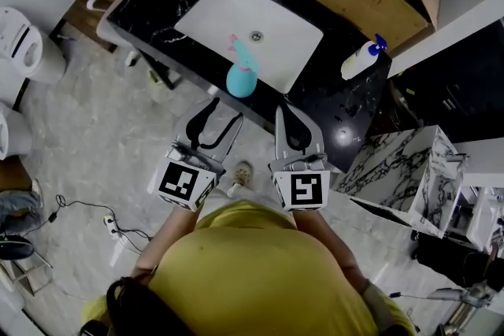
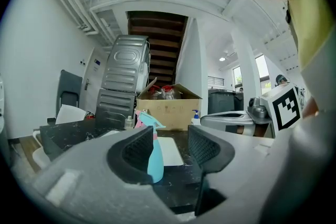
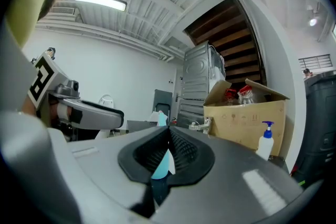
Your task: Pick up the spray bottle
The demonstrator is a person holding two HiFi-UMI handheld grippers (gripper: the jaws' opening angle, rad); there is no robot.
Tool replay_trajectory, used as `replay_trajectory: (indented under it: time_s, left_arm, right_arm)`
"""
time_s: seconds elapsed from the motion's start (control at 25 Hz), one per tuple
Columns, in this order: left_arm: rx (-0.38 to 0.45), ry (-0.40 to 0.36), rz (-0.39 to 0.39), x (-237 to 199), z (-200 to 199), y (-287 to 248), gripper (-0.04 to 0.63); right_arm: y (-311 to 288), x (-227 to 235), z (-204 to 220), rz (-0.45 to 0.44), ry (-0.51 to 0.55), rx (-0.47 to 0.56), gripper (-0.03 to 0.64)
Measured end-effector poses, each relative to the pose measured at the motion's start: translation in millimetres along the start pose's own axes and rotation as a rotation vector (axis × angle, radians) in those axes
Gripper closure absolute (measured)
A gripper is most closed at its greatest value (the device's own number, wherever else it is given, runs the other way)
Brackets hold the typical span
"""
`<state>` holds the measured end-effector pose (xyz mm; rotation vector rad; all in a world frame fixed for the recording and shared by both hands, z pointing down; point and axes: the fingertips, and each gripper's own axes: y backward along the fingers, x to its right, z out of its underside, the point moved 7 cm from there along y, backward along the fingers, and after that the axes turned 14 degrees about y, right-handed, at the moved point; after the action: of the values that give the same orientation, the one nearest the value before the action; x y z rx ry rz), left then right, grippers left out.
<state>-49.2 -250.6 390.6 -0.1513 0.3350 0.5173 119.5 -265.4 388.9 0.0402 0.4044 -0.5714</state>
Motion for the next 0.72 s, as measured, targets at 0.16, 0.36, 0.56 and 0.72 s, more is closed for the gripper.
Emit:
replay_trajectory:
  time_s: [0.16, 0.36, 0.56, 0.72]
  left_arm:
    - [-0.009, 0.000, -0.001, -4.7, 1.5, -10.7, 0.376]
    - [-0.014, -0.010, 0.000, -13.0, 2.3, -20.7, 0.356]
    - [-0.040, -0.023, 0.022, -18.6, -0.7, -30.6, 0.336]
    - [-0.062, -0.056, 0.028, -28.3, -0.6, -38.3, 0.324]
  right_arm:
    - [-9.9, 6.3, 5.1, -0.006, 0.007, -0.004, 0.617]
    - [-16.7, 7.2, 4.0, -0.003, 0.020, -0.008, 0.617]
    - [-23.8, 9.6, 2.8, 0.018, 0.026, -0.022, 0.617]
    - [-29.4, 10.6, 4.8, 0.043, 0.009, -0.041, 0.617]
